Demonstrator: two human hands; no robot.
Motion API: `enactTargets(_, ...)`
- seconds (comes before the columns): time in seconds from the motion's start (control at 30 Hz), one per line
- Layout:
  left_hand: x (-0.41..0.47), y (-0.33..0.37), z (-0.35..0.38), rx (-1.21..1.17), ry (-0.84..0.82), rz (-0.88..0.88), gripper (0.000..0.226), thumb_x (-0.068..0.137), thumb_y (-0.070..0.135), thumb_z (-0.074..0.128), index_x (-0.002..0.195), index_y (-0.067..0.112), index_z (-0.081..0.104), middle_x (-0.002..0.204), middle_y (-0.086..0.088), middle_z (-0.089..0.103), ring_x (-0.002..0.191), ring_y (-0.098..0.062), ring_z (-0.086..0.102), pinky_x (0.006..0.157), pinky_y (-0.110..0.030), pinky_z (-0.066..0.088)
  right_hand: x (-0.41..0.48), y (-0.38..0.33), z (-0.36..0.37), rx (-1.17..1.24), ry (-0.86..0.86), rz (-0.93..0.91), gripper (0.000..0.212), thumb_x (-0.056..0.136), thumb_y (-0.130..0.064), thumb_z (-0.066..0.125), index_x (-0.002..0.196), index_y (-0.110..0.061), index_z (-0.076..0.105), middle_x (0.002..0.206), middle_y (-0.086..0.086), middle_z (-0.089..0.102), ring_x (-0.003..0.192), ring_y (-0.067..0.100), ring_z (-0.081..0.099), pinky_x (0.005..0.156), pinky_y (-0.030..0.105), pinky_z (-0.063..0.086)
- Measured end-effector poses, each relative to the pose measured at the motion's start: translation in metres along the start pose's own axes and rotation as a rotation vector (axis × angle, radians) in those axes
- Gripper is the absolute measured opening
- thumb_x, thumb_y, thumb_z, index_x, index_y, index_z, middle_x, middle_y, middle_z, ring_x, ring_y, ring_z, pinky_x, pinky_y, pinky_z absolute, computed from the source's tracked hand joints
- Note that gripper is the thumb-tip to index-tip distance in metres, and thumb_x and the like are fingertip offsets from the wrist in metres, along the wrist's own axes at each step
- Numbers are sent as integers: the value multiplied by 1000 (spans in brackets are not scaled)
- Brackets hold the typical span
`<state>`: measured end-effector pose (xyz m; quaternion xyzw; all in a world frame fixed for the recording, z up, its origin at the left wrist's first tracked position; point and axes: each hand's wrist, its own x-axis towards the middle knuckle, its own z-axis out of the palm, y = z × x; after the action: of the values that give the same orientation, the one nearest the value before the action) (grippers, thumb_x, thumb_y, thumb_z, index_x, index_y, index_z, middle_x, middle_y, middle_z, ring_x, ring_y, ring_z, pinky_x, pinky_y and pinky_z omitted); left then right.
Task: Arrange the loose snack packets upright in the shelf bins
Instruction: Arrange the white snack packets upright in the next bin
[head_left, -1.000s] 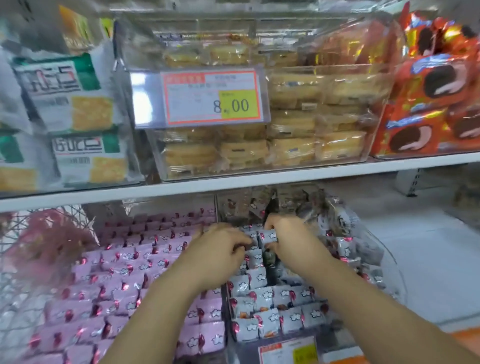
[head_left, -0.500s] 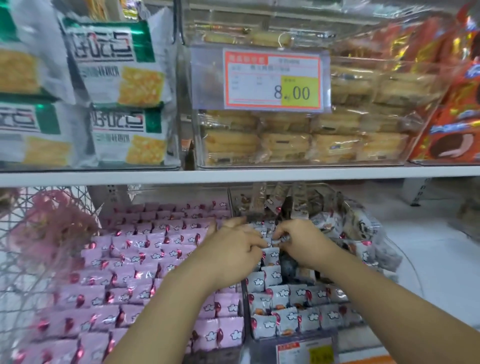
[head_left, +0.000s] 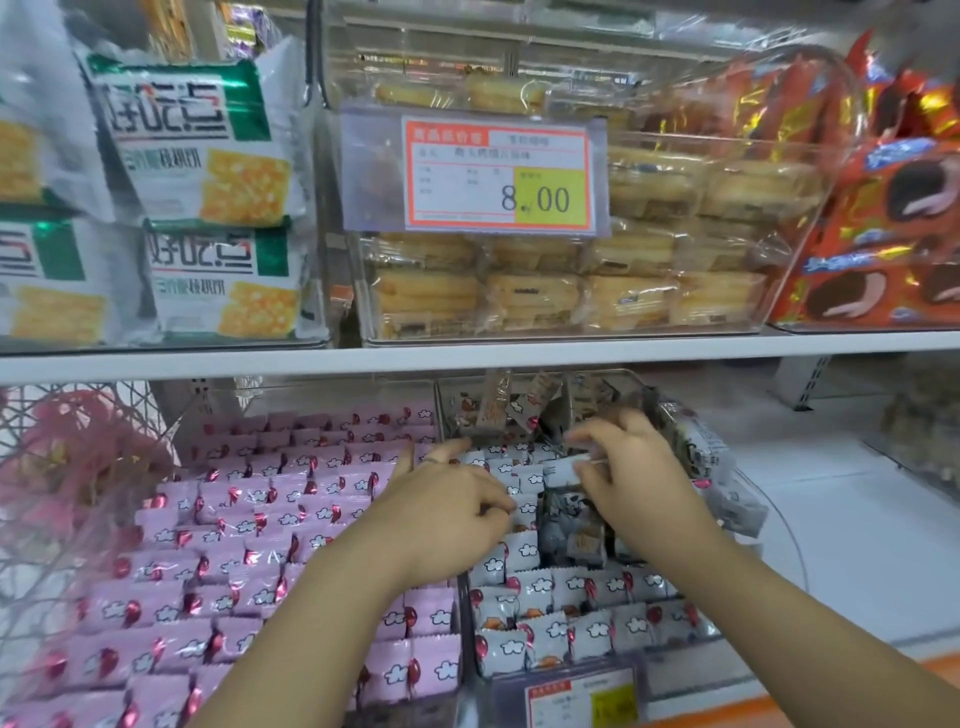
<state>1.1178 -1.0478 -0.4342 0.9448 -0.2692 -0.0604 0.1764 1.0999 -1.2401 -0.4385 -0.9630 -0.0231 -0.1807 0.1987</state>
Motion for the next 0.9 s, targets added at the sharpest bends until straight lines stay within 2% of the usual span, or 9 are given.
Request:
enactTargets(0.13,0,0,0,-1,4,-3,34,96,32,40,121,39,62,135,30,47,144,-8,8,115,-51,-9,18,-6,-6,-384,-2,-34,34,95,-36,48,129,-35,51,124,3,53,103,23,58,95,36,43)
enactTargets(0.2,-1,0,0,0,4,-5,34,96,31,40,121,38,62,135,30,47,144,-8,7,116,-50,-10,26,-9,-6,-419,-99,-26,30,97,-37,43,125,-32,53,108,0,63,95,21,62,94,35,41)
enactTargets(0.27,-1,0,0,1,-1,-1,34,97,30,40,122,38,62,135,29,47,144,-8,7,116,-50,-10,30,-10,-8,-386,-108,-23,26,99,-30,43,118,-24,58,99,1,64,85,21,64,81,30,44)
enactTargets(0.43,1,-2,1,-5,14,13,35,96,29,39,120,38,63,134,30,48,144,-8,8,116,-51,-9,9,1,-18,-76,267,-66,20,94,-19,54,104,-15,71,98,1,59,75,19,54,73,27,44)
enactTargets(0.57,-1,-1,0,-3,26,6,34,97,28,39,120,38,63,133,30,48,143,-8,11,116,-51,-6,-25,0,-26,297,326,18,22,94,-15,54,109,-15,71,97,-12,60,89,0,56,75,0,37)
enactTargets(0.63,-1,0,-1,14,87,18,31,98,37,40,121,39,61,131,28,50,141,-9,22,117,-51,1,-38,-3,-27,520,285,67,22,92,-14,58,105,-28,69,103,-17,63,94,-10,58,77,1,41)
enactTargets(0.73,-3,7,-6,-162,271,21,49,90,61,37,128,37,56,122,21,59,120,-6,51,110,-41,33,-50,-12,-30,761,105,130,31,88,-17,63,102,-44,58,96,-16,70,83,6,68,61,26,56)
enactTargets(0.8,-4,17,-10,-429,337,1,59,79,68,39,122,34,60,111,21,64,101,-1,61,94,-34,49,-52,-19,-30,795,8,99,37,86,-11,65,102,-43,54,97,-14,69,79,3,68,53,22,52)
enactTargets(0.9,0,24,-7,-629,397,-15,29,82,56,57,95,32,65,90,16,70,84,-1,66,84,-32,54,-50,-21,-24,684,-79,17,34,81,-11,71,96,-37,54,95,-10,69,78,0,66,61,17,50)
